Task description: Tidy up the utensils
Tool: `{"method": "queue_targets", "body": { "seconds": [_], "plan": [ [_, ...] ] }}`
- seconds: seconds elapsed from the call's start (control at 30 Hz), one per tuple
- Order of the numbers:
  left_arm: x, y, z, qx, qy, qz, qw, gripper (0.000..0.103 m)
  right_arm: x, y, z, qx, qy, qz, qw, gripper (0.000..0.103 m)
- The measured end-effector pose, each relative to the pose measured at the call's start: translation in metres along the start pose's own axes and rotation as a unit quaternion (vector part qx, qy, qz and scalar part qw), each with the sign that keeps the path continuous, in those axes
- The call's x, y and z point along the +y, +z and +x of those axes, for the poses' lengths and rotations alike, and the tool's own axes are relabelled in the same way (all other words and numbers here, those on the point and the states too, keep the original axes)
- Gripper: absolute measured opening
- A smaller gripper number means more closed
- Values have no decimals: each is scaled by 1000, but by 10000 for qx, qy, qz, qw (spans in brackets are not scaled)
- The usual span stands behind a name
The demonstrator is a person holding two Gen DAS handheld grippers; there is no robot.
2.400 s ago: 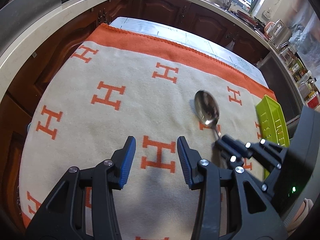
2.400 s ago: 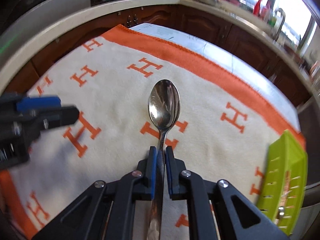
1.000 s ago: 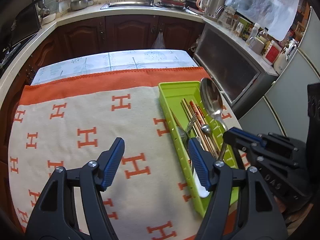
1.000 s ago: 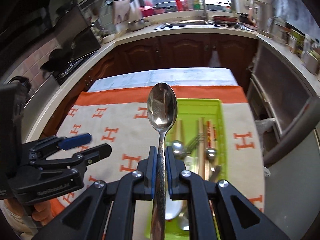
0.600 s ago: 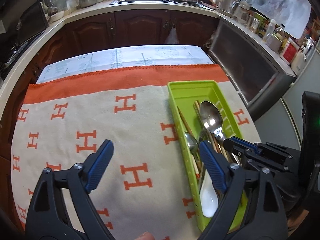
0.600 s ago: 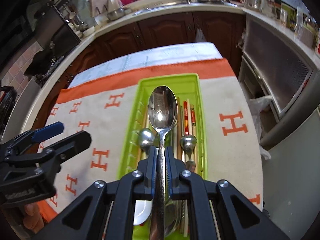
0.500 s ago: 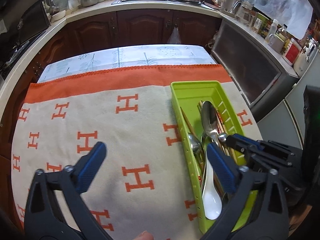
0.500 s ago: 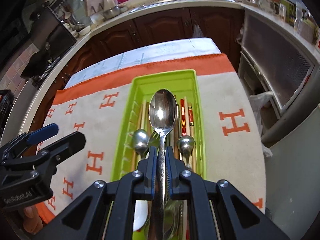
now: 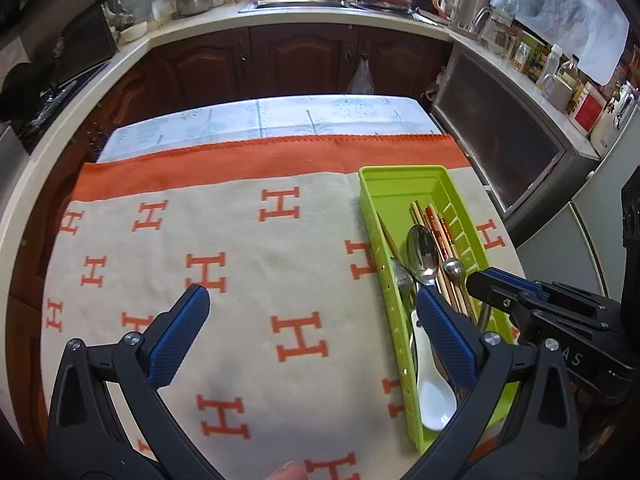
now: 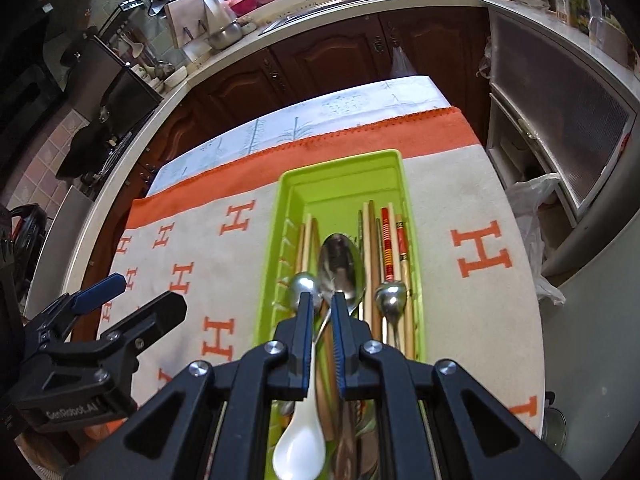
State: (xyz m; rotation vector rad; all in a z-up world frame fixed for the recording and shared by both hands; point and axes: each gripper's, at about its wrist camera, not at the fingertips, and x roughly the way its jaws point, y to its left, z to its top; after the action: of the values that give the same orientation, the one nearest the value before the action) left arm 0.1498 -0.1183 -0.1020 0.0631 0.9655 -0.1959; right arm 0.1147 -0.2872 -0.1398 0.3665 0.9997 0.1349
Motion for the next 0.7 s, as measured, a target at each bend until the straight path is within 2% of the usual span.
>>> {"method": "queue_targets", "body": {
  "seconds": [0.13,0.27,0.43,0.57,0.7],
  "plan": [
    [8,-7,-27,-121,50,-34,9999,102,10,-6,-13,13,94,6,10000,22],
    [17,-15,-58,-255,103,-72,9996,102,22,-13,-29,-22,161,-53,9999,24],
    [30,-28,-98,-481,192,-173,9985,102,41,-25,-55,-147,188,-201,9995,40],
    [39,-43,-126,-609,234,-290,9974,102,54,-33,-73,-275,248,-294,9989,45],
    [44,-61,-148,-790,430,-346,9953,102,71,-48,-90,-405,242,-418,9980,50]
  ]
}}
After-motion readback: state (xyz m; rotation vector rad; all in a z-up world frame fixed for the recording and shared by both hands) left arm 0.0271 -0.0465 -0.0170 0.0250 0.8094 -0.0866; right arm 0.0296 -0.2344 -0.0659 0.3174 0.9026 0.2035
